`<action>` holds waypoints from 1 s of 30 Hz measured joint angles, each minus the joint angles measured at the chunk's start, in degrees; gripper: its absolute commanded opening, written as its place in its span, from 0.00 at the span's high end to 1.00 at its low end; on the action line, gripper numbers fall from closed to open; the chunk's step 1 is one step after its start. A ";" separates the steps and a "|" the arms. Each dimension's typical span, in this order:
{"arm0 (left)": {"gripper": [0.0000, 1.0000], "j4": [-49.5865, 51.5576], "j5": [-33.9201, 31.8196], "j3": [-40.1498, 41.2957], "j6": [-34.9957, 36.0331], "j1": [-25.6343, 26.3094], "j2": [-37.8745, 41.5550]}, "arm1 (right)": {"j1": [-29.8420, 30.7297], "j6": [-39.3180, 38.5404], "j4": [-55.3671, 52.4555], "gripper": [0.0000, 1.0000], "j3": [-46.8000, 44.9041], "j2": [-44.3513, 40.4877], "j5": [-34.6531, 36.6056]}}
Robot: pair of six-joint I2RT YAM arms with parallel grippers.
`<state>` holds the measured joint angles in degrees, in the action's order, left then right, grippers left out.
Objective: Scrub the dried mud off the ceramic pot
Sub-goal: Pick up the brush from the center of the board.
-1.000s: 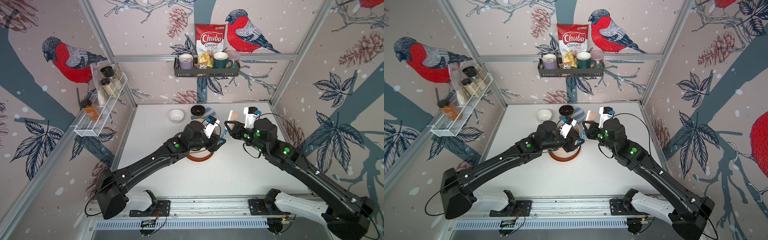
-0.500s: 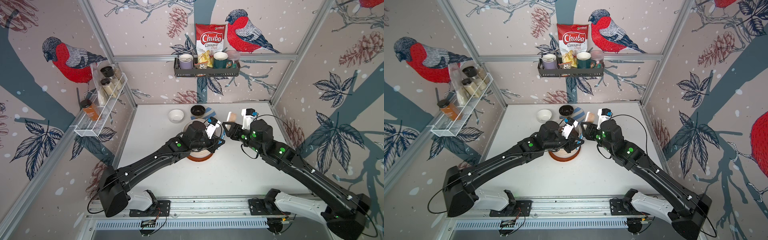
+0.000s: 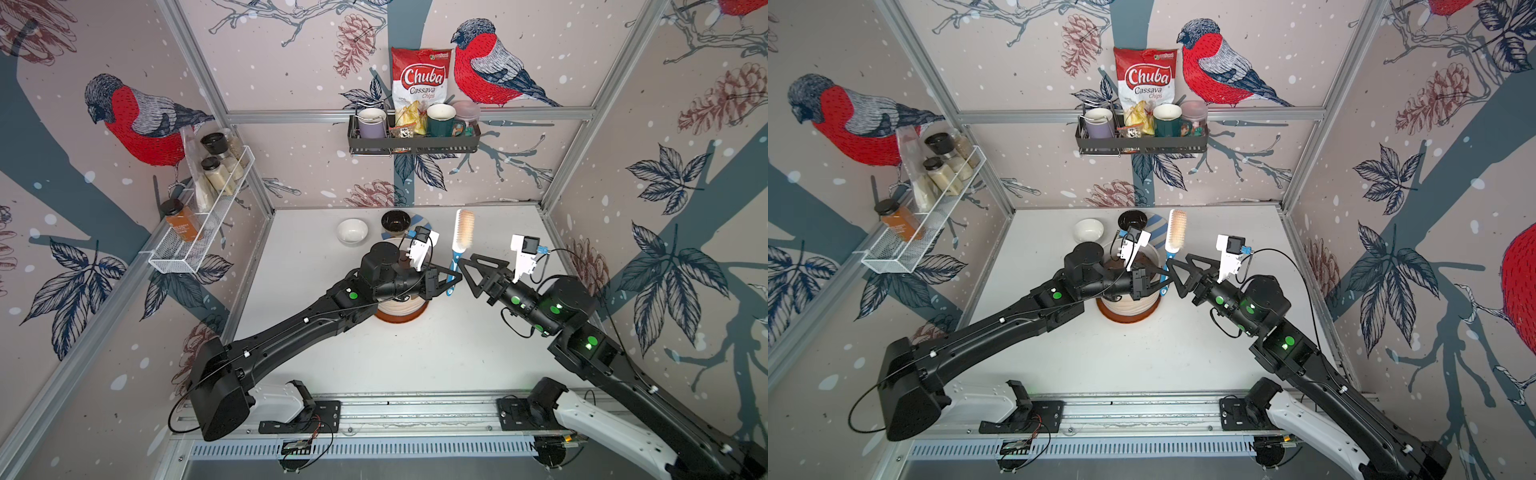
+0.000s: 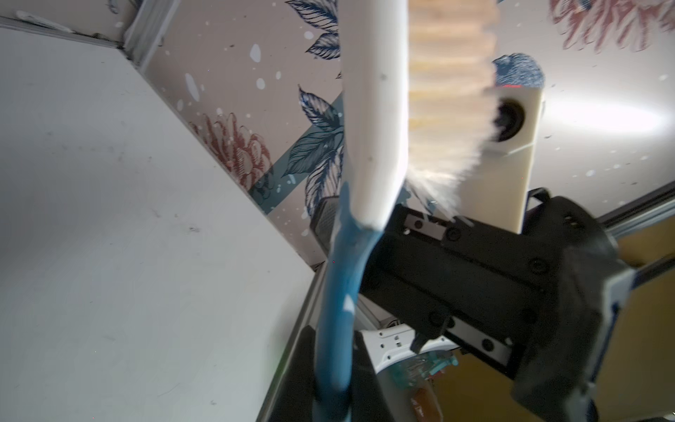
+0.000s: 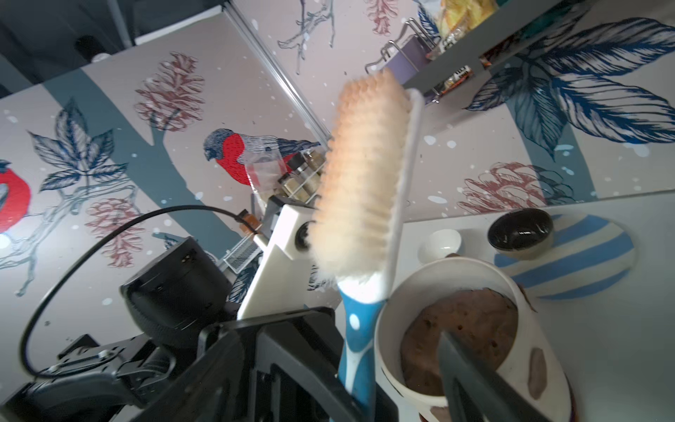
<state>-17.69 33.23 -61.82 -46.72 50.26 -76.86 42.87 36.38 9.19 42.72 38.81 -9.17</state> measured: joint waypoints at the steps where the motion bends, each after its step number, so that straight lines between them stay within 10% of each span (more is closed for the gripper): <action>1: 1.00 -3.19 1.31 0.20 -2.51 0.00 -0.59 | -0.17 0.02 1.51 0.23 -0.72 -0.79 -0.96; 15: 1.00 -20.65 11.13 0.28 -16.31 0.61 -3.30 | -2.36 1.86 11.52 0.44 -0.85 0.13 -9.31; 26: 1.00 -21.20 13.86 0.33 -15.91 0.70 -3.39 | -5.79 10.60 16.68 1.00 -0.22 3.96 -14.73; 30: 0.54 -21.86 13.90 0.70 -16.37 0.70 -3.23 | -5.86 11.39 16.50 1.00 -0.15 3.93 -15.21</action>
<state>-39.55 47.13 -61.12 -63.09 50.96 -80.09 37.01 47.77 25.69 42.57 42.74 -24.38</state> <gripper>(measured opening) 0.173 0.100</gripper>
